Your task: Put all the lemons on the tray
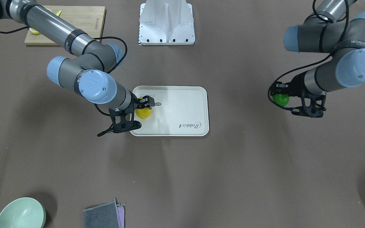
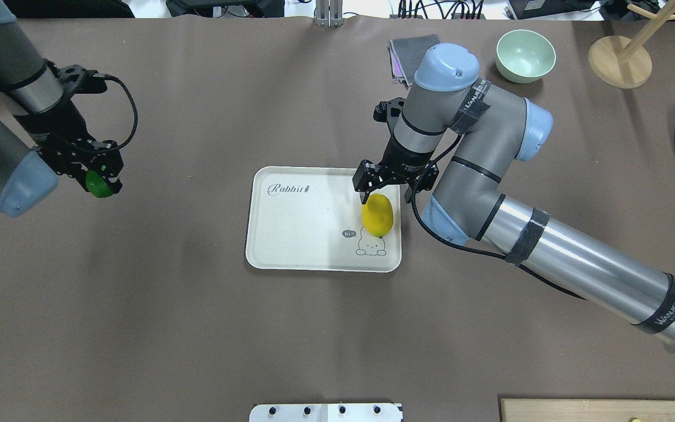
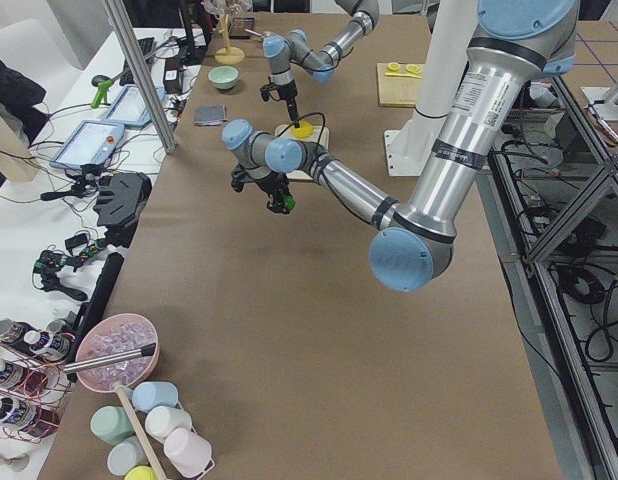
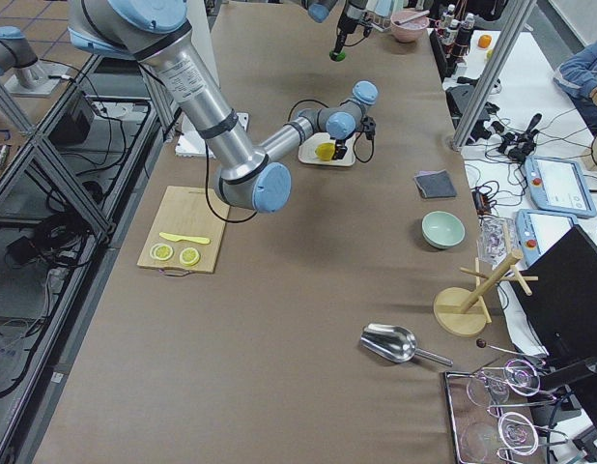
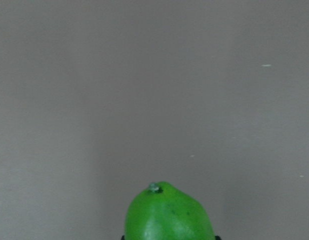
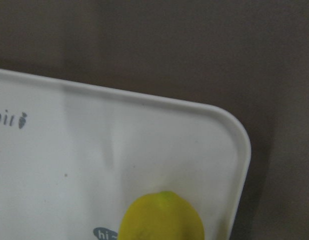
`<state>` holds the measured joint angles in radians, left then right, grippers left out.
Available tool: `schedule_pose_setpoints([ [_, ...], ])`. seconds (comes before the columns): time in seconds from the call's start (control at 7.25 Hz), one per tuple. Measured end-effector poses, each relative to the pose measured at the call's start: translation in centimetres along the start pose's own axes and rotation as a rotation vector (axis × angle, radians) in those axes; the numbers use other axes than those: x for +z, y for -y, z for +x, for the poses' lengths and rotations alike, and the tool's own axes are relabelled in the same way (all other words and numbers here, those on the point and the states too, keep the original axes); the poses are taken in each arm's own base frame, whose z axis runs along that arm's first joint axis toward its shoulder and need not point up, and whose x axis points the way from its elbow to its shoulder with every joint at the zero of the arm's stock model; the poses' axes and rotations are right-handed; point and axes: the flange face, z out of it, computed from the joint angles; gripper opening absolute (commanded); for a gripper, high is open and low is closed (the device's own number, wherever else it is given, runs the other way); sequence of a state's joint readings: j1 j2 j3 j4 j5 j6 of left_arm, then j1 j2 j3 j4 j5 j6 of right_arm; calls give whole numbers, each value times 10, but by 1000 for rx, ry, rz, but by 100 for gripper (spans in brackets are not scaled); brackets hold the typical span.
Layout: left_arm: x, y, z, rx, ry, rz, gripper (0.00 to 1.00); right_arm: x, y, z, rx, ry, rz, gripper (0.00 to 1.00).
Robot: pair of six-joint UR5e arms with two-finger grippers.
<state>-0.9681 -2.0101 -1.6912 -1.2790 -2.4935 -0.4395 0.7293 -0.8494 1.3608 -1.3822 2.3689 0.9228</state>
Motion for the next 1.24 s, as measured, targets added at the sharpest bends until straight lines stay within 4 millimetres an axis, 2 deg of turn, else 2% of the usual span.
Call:
schedule_pose_setpoints([
  [0.14,12,10,34,59,-31,-16,0,-22,9,11,10,20,13,100],
  [0.41,52,32,96,172,-137,-28,0,-57,19,60,8,49,65,100],
  [0.55,74,38,143,162,-167,-34,0,-68,13,89,-10,55,86,100],
  [0.83,114,43,234,117,-165,-11,0,-89,-12,161,-3,49,111,100],
  [0.97,132,41,264,105,-149,7,0,-99,-27,198,27,40,123,100],
  [1.1,143,38,277,102,-135,22,14,-106,-40,232,46,28,132,100],
  [1.24,147,38,277,94,-126,30,48,-112,-52,264,39,13,141,99],
])
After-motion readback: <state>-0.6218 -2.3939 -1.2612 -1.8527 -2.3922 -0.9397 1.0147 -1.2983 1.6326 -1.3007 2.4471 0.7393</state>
